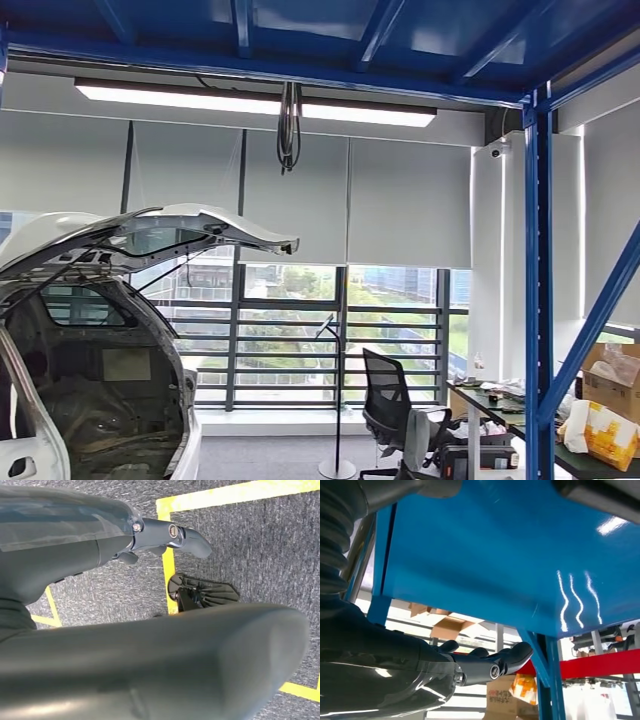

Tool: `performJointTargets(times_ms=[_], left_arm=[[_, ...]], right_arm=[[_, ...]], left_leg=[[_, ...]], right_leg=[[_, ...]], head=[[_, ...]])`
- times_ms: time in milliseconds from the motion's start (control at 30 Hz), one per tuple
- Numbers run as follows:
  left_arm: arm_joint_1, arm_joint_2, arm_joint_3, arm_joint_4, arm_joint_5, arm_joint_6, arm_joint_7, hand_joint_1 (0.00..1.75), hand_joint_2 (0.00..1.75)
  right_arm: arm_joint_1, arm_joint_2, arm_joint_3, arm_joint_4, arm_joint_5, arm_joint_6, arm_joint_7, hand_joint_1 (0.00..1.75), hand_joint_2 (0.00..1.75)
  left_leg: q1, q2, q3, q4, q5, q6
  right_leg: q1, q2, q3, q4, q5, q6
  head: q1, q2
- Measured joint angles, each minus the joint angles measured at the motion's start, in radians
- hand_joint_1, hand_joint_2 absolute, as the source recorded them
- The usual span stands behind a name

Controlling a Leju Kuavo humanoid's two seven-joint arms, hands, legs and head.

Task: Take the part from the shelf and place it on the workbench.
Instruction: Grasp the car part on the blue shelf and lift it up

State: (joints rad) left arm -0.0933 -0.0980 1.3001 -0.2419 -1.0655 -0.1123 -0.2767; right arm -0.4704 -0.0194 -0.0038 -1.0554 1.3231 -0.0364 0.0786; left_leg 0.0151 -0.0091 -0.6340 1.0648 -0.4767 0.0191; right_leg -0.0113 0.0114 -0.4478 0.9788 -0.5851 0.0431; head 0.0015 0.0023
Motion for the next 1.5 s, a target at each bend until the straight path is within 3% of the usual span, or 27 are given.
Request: performJointTargets(times_ms=[433,900,1500], left_arm=[[-0.002,0.0,0.0,0.0,-0.002,-0.003,-0.006,0.0,0.0],[-0.002,0.0,-0.001,0.0,-0.003,-0.005,-0.009,0.0,0.0],[-0.006,-0.002,-0.011,0.006,-0.011,-0.004,-0.006,0.0,0.0]], right_arm=[[-0.057,0.024,0.11,0.059,0.001,-0.01,0.024,0.0,1.75],[-0.081,0.035,0.143,0.087,0.009,-0.011,0.029,0.0,1.75],[-0.26,0.121,0.173,0.416,-0.001,-0.032,0.024,0.0,1.75]], left_leg=[[0.0,0.0,0.0,0.0,0.0,0.0],[0.0,0.0,0.0,0.0,0.0,0.0],[0.0,0.0,0.0,0.0,0.0,0.0]], right_leg=[[0.0,0.0,0.0,0.0,0.0,0.0],[0.0,0.0,0.0,0.0,0.0,0.0],[0.0,0.001,0.0,0.001,0.0,0.0]], head=[[0.0,0.0],[0.0,0.0],[0.0,0.0]])
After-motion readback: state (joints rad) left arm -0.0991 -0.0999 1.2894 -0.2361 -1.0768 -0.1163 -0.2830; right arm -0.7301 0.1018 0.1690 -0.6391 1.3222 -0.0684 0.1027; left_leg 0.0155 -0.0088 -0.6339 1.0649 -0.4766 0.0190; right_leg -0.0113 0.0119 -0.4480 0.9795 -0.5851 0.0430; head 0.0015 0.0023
